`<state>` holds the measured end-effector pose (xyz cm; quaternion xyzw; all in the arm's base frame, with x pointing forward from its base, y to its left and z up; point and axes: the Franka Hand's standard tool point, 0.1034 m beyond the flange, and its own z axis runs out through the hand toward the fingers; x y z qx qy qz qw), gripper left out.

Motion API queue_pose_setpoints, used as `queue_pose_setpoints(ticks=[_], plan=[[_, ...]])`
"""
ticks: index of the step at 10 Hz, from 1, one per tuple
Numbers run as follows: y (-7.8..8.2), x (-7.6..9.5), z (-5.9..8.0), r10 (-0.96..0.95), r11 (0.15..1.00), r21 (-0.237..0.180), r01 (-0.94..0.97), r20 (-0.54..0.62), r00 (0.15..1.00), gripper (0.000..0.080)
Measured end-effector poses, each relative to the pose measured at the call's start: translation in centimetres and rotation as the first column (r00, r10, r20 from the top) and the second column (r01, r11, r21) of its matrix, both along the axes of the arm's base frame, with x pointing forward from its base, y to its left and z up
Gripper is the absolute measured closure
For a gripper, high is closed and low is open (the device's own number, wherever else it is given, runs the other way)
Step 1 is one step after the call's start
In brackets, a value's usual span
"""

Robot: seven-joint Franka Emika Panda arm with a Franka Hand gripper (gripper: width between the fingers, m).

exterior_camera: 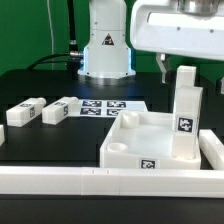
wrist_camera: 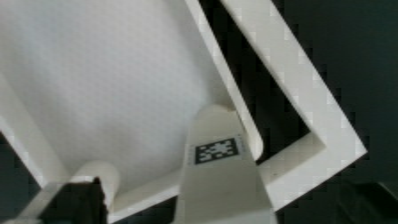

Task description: Assemble desk

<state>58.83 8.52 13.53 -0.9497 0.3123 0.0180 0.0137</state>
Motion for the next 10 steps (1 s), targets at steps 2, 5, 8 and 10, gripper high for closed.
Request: queue_pose_setpoints(ticks=[2,5,8,10], plan=[[-2.0,-2.1,0.7,0.05,0.999,0.02,-0.05,0.006,0.999,0.0151],[-2.2,-2.4,0.5,0.051,0.998,0.02,-0.051,0.001,0.999,0.0151],[-2.2,-2.5,0.5,0.051,0.998,0.02,-0.051,0.0,0.999,0.0151],[-2.2,-2.5,0.4,0.053,0.998,0.02,-0.053,-0.001,0.999,0.0151]])
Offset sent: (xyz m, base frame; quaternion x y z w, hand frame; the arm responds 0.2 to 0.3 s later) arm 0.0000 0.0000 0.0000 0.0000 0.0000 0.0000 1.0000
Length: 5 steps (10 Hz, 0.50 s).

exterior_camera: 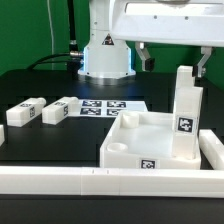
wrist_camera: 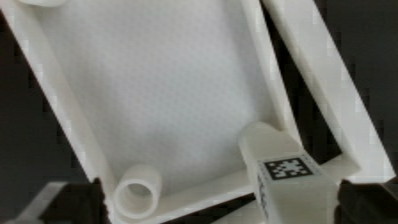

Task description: Assemble desk

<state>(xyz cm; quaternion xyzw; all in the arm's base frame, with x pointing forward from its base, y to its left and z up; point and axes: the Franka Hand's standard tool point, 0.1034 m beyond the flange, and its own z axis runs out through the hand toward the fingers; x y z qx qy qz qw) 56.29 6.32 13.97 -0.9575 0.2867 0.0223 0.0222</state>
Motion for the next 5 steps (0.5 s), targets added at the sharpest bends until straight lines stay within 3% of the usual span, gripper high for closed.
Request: queue_pose_setpoints(ticks=[2,5], plan=[[-1.0,-2.1,-0.5,0.113,0.994,0.0,-0.113,0.026,0.993,0.0151],[-5.4,-2.5,-4.0,0.317,0.948,-0.046,-0.314,0.087,0.944,0.0151]])
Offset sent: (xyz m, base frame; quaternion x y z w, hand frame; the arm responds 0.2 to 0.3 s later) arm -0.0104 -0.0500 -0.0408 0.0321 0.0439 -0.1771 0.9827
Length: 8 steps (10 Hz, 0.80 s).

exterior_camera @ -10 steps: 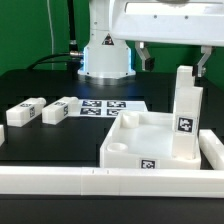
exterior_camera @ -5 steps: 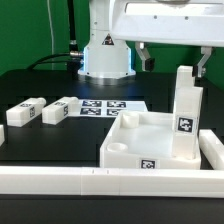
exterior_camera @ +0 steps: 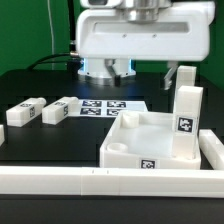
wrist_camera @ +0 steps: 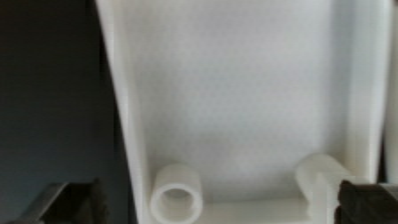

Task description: Assemble desk

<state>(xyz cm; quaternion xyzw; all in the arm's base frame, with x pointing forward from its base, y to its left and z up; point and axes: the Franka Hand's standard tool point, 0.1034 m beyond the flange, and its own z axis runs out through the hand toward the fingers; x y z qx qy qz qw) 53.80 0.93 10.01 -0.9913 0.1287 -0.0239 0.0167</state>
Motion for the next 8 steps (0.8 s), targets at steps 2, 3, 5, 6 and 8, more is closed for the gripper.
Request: queue_pose_setpoints(ticks=[2,3,5,6,8], plan=[[-0.3,0.2,-0.6,0.001,1.0,-0.005,-0.001,0.007,1.0,0.0151],[-0.3,0.2,-0.5,0.004,1.0,-0.006,-0.004,0.009,1.0,0.0151],[-0.6,0.2,-0.9,0.035,0.999,-0.012,-0.035,0.016,0.999,0.0151],[-2.2,-0.2,-2.7,0.086,0.996,-0.031,-0.085,0.032,0.996,0.0151],[-3.0,-0.5,-4.2,0.093,0.995,-0.042,-0.092,0.022,0.995,0.0151]])
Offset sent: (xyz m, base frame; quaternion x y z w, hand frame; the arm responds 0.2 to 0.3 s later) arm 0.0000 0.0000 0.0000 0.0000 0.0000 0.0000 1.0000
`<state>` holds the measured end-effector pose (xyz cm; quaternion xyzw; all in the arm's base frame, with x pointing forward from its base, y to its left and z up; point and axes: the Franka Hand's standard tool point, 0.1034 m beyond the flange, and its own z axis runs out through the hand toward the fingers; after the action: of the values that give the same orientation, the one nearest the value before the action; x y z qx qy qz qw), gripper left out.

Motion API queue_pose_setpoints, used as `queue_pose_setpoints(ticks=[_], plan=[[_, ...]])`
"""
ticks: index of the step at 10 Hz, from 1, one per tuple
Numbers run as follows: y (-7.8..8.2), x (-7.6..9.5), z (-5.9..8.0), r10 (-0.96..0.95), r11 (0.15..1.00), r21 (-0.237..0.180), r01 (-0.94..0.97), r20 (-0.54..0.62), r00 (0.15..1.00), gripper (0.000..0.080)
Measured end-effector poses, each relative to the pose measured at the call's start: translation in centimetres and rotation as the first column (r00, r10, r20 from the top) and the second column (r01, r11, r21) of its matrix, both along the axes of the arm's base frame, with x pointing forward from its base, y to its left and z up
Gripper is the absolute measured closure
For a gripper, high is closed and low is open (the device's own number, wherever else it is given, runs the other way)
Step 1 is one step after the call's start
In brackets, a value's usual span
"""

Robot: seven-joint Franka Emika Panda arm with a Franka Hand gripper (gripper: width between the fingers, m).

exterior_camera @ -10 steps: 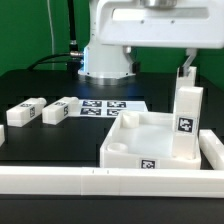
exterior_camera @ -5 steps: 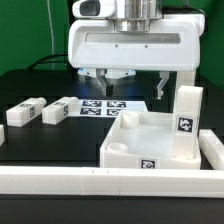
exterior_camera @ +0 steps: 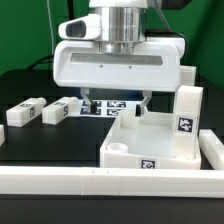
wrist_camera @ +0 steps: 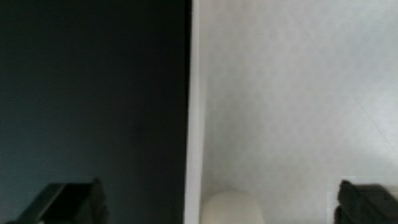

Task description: Assemble desk

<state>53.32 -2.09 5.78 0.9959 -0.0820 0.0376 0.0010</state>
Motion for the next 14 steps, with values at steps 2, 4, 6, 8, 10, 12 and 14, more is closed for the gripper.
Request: queue_pose_setpoints(ticks=[2,4,6,8,10,12,14], plan=[[-0.9,0.2,-2.3,0.011,1.0,-0.024,-0.01,0.017,1.0,0.0151],[-1.0,0.4,-3.7,0.015,0.999,-0.036,-0.014,0.024,1.0,0.0151],[-1.0,0.4,-3.6,0.015,0.999,-0.035,-0.014,0.025,1.0,0.0151],[-1.0,0.3,-3.7,0.015,0.999,-0.036,-0.014,0.023,1.0,0.0151],[-0.6,0.0,-4.7,0.022,0.999,-0.045,-0.021,0.03,0.999,0.0151],[-0.5,-0.1,-5.2,0.026,0.999,-0.047,-0.025,0.026,0.999,0.0242],[-0.1,-0.2,-5.2,0.032,0.998,-0.047,-0.031,0.025,0.999,0.043]])
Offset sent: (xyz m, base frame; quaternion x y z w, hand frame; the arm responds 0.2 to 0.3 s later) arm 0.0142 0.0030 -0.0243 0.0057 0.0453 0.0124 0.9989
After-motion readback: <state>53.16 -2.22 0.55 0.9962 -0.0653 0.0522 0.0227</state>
